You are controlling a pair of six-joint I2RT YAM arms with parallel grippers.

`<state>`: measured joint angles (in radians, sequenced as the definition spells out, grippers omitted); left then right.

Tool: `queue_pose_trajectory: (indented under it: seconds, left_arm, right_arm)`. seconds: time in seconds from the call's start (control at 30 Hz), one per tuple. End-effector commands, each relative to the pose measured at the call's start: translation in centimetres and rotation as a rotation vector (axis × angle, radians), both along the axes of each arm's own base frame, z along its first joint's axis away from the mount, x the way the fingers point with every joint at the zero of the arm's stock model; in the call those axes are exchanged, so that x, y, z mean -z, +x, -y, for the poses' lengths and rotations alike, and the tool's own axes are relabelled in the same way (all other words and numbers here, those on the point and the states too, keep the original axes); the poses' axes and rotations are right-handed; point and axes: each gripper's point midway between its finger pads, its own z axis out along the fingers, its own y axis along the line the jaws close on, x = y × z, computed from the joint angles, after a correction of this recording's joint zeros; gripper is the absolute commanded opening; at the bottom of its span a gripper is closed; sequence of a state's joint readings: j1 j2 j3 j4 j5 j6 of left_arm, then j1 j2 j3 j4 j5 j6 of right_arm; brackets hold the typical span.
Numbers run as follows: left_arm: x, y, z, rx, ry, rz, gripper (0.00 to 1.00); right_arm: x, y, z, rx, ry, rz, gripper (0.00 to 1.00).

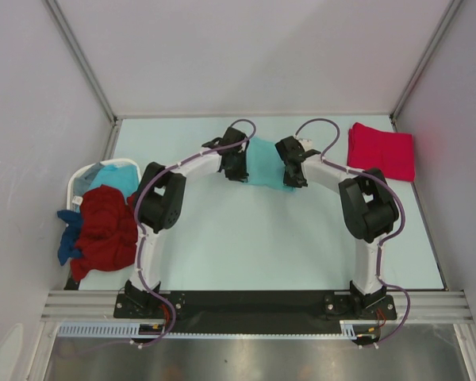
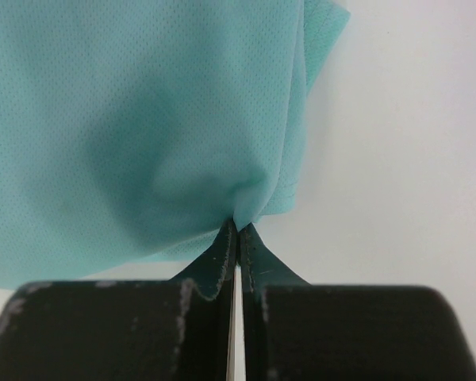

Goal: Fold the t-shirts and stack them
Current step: Smooth out wrinkles on the folded tshirt

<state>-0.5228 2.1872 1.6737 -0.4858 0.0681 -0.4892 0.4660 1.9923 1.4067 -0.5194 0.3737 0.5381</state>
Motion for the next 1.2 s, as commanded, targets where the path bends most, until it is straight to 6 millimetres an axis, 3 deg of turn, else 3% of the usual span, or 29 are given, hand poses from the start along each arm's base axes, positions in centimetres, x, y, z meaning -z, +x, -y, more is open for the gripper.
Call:
queue_pose_trajectory:
  seconds: [0.0,0.27,0.43,0.63,0.83,1.13,1.17]
  left_arm:
    - [0.7,-0.8,0.8,0.023,-0.024,-0.017,0.18]
    - [0.3,-0.8,0.8,0.018,-0.033,-0.007,0.01]
    - [-1.0,-1.3,0.4,0.014,-0.025,0.025,0.00]
    - [-2.0,-3.6,-0.5,0.008,-0.014,0.036,0.00]
    - [-1.3,-8.1,-1.1,0.032,0.003,0.008,0.00]
    - [-1.0,-17.5,-1.1,0.111,0.024,-0.035,0.00]
    - [-1.8,-18.0,-1.1,0.113,0.014,-0.023,0.00]
  right_arm:
    - [-1.5,0.9,0.1,0.006,-0.001,0.041,0.00]
    - [-1.4,0.6,0.0,0.003,0.002,0.038,0.00]
    - [-2.0,0.4,-0.1,-0.003,0.006,0.046,0.00]
    - [-1.9,-1.5,-0.2,-0.009,-0.006,0.032,0.00]
    - [-2.0,-4.4,-1.1,-0.030,-0.002,0.022,0.00]
    - [-0.9,-12.4,-3.0,-0.083,-0.014,-0.037,0.00]
    - [-0.8,-13.1,-3.2,-0.085,-0.013,-0.041,0.00]
